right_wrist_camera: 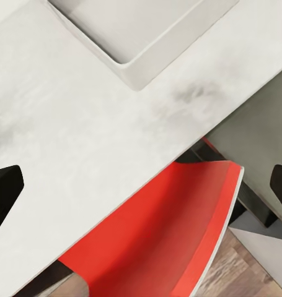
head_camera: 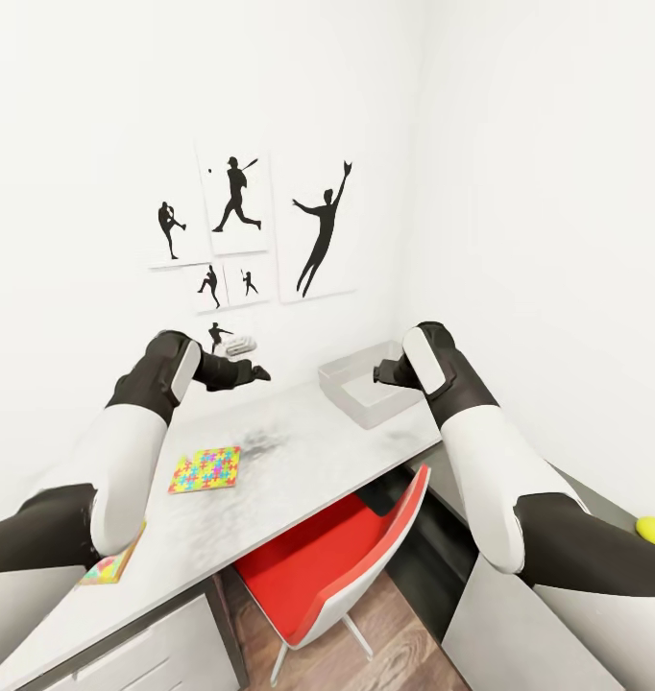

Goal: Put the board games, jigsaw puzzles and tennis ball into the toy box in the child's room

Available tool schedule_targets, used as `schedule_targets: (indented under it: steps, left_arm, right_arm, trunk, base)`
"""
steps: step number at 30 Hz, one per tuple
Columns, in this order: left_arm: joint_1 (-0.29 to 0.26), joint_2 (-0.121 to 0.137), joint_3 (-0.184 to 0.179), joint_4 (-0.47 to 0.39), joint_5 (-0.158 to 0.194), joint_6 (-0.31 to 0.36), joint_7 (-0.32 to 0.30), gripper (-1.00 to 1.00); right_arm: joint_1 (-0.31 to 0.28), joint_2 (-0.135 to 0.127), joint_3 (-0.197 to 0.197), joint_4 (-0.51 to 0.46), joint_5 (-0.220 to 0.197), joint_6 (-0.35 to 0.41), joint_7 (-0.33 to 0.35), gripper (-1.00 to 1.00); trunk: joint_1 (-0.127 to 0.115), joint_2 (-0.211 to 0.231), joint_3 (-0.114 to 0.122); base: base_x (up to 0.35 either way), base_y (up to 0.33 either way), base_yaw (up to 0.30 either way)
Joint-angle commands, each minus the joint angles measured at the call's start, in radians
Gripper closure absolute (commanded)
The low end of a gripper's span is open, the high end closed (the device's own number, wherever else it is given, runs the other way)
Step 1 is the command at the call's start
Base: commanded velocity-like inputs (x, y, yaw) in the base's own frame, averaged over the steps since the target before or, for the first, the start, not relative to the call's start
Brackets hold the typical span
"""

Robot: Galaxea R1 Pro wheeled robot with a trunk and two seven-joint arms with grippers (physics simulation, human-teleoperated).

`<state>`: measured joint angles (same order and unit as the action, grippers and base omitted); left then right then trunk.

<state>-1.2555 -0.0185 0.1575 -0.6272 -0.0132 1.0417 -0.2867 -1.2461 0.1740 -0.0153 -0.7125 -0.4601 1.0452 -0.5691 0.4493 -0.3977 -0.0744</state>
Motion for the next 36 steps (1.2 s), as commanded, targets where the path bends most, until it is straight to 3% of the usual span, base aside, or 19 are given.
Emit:
schedule_targets:
  steps: [1, 7, 15, 24, 36]
  left_arm:
    - [-0.006, -0.001, 0.006, 0.0, -0.002, 0.005, -0.002, -1.0]
    - [-0.054, -0.007, 0.004, 0.009, -0.003, 0.005, -0.002, -1.0]
    - [-0.133, -0.034, 0.002, 0.082, -0.005, 0.005, -0.002, -1.0]
    - [-0.151, -0.052, 0.001, 0.111, -0.005, 0.005, -0.002, -1.0]
    - [-0.153, -0.047, -0.002, 0.114, -0.005, 0.005, -0.002, -1.0]
  right_arm:
    - [-0.001, 0.0, -0.002, -0.001, -0.009, 0.002, -0.009, -1.0]
    - [-0.001, 0.0, -0.002, -0.001, -0.007, 0.002, -0.009, -1.0]
    - [-0.001, 0.0, -0.002, -0.023, -0.008, 0.002, -0.009, -1.0]
    - [0.0, 0.0, -0.002, -0.036, -0.009, 0.002, -0.009, -1.0]
    - [0.002, 0.0, -0.002, -0.038, -0.009, 0.002, -0.009, -1.0]
  trunk:
    - [0.001, -0.002, -0.002]
    - [0.001, -0.002, -0.002]
    - [0.001, -0.002, -0.002]
    - [0.001, -0.002, -0.002]
    - [0.001, -0.002, -0.002]
  base:
    - [0.0, 0.0, 0.0]
    - [0.0, 0.0, 0.0]
    - [0.0, 0.0, 0.0]
    - [0.0, 0.0, 0.0]
    - [0.0, 0.0, 0.0]
